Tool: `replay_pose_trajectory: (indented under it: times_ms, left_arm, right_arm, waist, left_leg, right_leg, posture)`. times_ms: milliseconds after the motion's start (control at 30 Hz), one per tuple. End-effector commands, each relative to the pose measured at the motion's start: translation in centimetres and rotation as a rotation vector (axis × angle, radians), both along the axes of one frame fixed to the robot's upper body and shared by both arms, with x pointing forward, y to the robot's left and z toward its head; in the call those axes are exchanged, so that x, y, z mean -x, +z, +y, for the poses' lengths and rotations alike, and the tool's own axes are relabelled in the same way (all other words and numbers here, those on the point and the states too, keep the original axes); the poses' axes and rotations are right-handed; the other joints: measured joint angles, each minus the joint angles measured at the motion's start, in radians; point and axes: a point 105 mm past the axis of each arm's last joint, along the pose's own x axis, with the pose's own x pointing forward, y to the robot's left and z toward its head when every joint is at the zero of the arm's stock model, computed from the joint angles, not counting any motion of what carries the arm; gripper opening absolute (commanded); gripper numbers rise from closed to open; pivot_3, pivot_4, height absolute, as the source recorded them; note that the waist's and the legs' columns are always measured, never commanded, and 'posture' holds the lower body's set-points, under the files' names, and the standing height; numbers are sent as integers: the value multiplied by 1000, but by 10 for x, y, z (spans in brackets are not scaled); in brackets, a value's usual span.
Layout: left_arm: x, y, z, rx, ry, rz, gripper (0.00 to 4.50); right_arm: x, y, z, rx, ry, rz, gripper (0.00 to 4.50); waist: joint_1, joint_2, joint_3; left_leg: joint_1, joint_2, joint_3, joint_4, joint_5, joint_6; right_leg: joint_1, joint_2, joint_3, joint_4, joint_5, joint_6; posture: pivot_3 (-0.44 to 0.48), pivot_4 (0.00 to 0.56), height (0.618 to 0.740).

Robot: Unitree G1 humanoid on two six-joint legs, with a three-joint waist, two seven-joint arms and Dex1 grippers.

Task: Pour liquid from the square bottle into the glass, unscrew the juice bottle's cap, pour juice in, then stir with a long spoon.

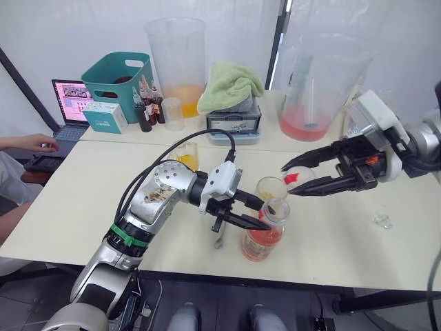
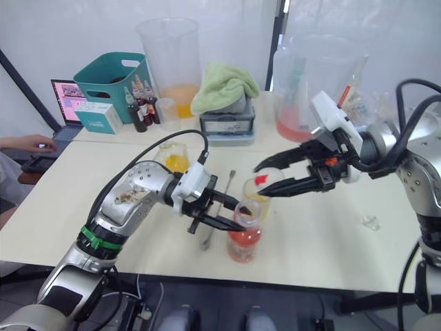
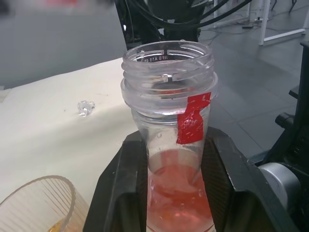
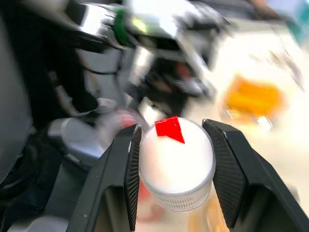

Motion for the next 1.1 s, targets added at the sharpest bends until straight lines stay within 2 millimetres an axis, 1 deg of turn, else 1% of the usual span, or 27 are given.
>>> replay_pose_trajectory:
  times_ms: [33,67,167,267,300,367,433,500,533,633,800,933,967,1033,1100]
  left_arm:
    - [1,-17,1,-64,9,28,1158]
    - [2,-16,1,-61,9,26,1158]
    - [1,-10,2,-36,12,24,1158]
    - [1,-5,2,-13,17,21,1158]
    - [0,-1,3,0,20,22,1158]
    - [0,3,4,13,24,24,1158]
    - [-2,11,8,24,41,21,1158]
    - [-4,17,11,34,57,24,1158]
    - [-5,20,13,40,66,28,1158]
    - [-8,37,24,60,96,42,1158]
    - [-20,63,45,74,163,39,1158]
    - [-32,77,53,87,218,8,1158]
    - [-34,79,54,90,229,-2,1158]
    - [-47,87,58,100,278,-54,1158]
    - [-59,93,60,114,319,-98,1158]
  right_arm:
    - [-15,-34,-49,34,-308,20,1679]
    - [-14,-43,-56,42,-349,34,1679]
    - [-18,-78,-76,4,-570,73,1679]
    - [-16,-103,-90,9,-707,72,1679]
    - [-17,-115,-99,-2,-788,76,1679]
    - [-16,-129,-109,-16,-886,80,1679]
    - [-15,-150,-124,-29,-1037,92,1679]
    - [-13,-165,-136,-26,-1142,101,1679]
    - [-12,-171,-141,-24,-1178,106,1679]
    - [-7,-186,-142,-45,-1221,150,1679]
    - [-5,-196,-147,-62,-1265,186,1679]
    - [-5,-197,-148,-76,-1271,191,1679]
    - [-5,-196,-148,-86,-1271,190,2597]
    - [-8,-184,-140,-139,-1240,166,3263]
    - [-11,-167,-134,-187,-1210,113,3946]
  waist:
    - [4,-1,-1]
    - [8,-2,-1]
    - [3,-1,-1]
    - [-5,0,-1]
    - [-6,0,-1]
    - [-5,-1,-1]
    - [-5,-1,-1]
    - [-5,0,-1]
    - [-5,0,-1]
    - [-9,0,-1]
    - [-6,-1,0]
    - [-3,-1,-1]
    - [-3,-1,-1]
    - [-3,-1,-1]
    - [-5,-2,0]
  left_leg:
    - [1,0,-1,0,0,0]
    - [1,0,-1,0,0,0]
    - [0,0,0,0,0,0]
    - [1,0,1,-1,0,0]
    - [1,0,1,-1,0,0]
    - [2,0,1,0,0,0]
    - [2,0,2,0,0,0]
    - [1,0,1,0,0,0]
    - [1,0,1,0,0,0]
    - [1,0,2,0,0,0]
    - [1,0,2,0,1,-1]
    - [2,0,2,0,1,-1]
    - [2,0,2,0,1,-1]
    - [2,-1,2,0,1,-1]
    - [1,0,2,0,1,-1]
  right_leg:
    - [1,0,-1,1,0,0]
    - [1,0,-1,1,0,0]
    - [0,0,1,1,0,0]
    - [0,1,2,1,0,0]
    - [0,1,2,2,0,0]
    - [1,1,3,1,0,0]
    - [1,1,3,1,0,0]
    - [1,1,3,1,0,0]
    - [0,1,4,1,0,0]
    - [0,1,4,1,0,0]
    - [1,2,4,0,0,0]
    - [2,1,4,-1,0,1]
    - [2,1,4,-1,0,1]
    - [2,1,4,0,0,1]
    - [1,2,4,0,0,1]
  posture:
    - [0,150,740]
    - [0,150,740]
    - [0,150,740]
    - [0,150,740]
    - [0,150,740]
    - [0,150,740]
    - [0,150,740]
    - [0,150,740]
    - [0,150,740]
    - [0,150,740]
    - [0,150,740]
    - [0,150,740]
    - [0,150,740]
    - [0,150,740]
    - [0,150,740]
